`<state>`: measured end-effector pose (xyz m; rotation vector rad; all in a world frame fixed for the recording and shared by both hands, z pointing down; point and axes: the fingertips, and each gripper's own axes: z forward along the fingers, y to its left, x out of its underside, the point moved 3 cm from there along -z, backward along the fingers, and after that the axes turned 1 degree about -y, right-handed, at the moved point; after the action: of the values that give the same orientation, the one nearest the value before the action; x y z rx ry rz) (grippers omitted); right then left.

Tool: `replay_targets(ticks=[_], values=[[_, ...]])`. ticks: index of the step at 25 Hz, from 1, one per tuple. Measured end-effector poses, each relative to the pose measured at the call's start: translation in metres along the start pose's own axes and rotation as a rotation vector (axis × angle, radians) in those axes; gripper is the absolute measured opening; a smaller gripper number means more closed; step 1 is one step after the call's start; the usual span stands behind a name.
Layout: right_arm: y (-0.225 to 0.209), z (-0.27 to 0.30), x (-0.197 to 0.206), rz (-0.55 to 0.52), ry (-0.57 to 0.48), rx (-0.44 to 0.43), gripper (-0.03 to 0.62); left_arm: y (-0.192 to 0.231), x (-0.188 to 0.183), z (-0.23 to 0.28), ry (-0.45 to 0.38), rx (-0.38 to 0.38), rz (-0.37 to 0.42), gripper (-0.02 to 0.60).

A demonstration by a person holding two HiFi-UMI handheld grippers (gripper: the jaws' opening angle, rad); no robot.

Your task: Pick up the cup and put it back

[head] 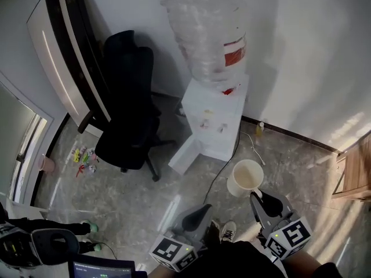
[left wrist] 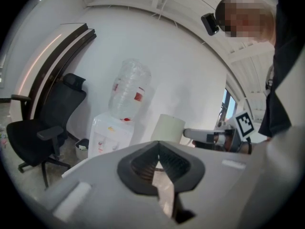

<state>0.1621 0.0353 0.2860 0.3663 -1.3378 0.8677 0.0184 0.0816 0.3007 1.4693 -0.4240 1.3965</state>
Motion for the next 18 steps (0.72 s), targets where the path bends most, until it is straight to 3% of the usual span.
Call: replay_targets(ticks=[6,12,18], values=[[0.002,0.055,-0.018,-0.054,0.039,0.011,0.048,0.051,-0.021,0.011,-0.048,0.021,-0.032,0.003],[0.002,0.123,-0.008,-0.084,0.07,-0.009,0.048,0.111,-0.031,0.021,-0.003,0.003,0.001,0.003],[-0.004,0.171,0.02,-0.128,0.13,-0.123,0.048,0.14,-0.022,0.027,0.038,-0.049,0.0,0.003]])
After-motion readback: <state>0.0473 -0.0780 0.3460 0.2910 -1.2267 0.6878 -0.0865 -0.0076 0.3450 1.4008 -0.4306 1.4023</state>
